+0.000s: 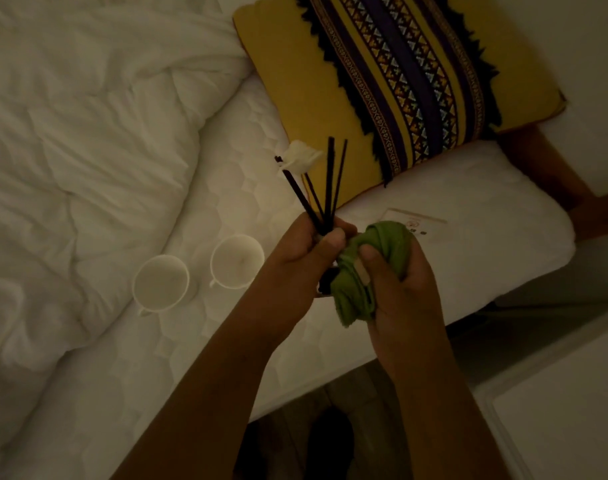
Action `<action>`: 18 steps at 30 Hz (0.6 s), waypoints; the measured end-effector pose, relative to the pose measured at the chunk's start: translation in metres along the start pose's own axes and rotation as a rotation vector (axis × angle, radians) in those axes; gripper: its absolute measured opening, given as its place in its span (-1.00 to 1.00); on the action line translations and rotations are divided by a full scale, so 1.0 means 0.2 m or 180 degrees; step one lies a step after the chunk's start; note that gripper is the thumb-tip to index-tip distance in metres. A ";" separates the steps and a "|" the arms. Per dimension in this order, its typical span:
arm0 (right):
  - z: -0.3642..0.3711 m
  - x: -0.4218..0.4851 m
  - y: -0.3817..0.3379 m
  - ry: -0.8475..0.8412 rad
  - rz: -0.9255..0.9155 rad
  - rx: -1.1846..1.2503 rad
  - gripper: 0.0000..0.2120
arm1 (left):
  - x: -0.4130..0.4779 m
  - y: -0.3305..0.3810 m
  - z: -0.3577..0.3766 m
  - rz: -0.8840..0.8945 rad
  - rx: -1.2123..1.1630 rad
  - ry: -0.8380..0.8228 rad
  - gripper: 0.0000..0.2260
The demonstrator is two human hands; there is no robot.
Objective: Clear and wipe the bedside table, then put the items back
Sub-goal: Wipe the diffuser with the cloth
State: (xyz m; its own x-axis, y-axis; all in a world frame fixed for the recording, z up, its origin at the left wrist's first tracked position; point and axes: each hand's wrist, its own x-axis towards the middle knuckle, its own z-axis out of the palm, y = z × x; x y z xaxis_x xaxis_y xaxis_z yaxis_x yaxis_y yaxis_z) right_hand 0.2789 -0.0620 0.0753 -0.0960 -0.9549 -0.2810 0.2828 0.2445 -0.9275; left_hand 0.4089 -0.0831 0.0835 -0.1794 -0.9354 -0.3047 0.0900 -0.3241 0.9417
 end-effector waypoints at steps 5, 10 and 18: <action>0.01 -0.06 0.03 -0.0038 -0.0798 -0.1607 -0.83 | 0.00 -0.03 0.01 -0.0262 -0.0139 0.0089 -0.75; 0.04 -0.09 0.06 -0.0115 -0.0916 -0.1975 -0.47 | 0.02 -0.02 0.04 -0.0276 -0.0371 0.0323 -0.85; -0.05 -0.05 0.10 0.0380 -0.0331 -0.1062 -0.85 | 0.00 -0.08 0.07 -0.0138 -0.0210 -0.0021 -0.80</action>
State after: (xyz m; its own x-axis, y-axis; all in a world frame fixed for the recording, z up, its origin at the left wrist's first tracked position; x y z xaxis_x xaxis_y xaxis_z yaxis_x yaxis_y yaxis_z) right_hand 0.2761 -0.0453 0.0578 -0.2240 -0.9560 -0.1895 -0.0591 0.2074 -0.9765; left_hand 0.3939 -0.0764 0.0697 -0.1909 -0.9195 -0.3437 0.1465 -0.3729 0.9162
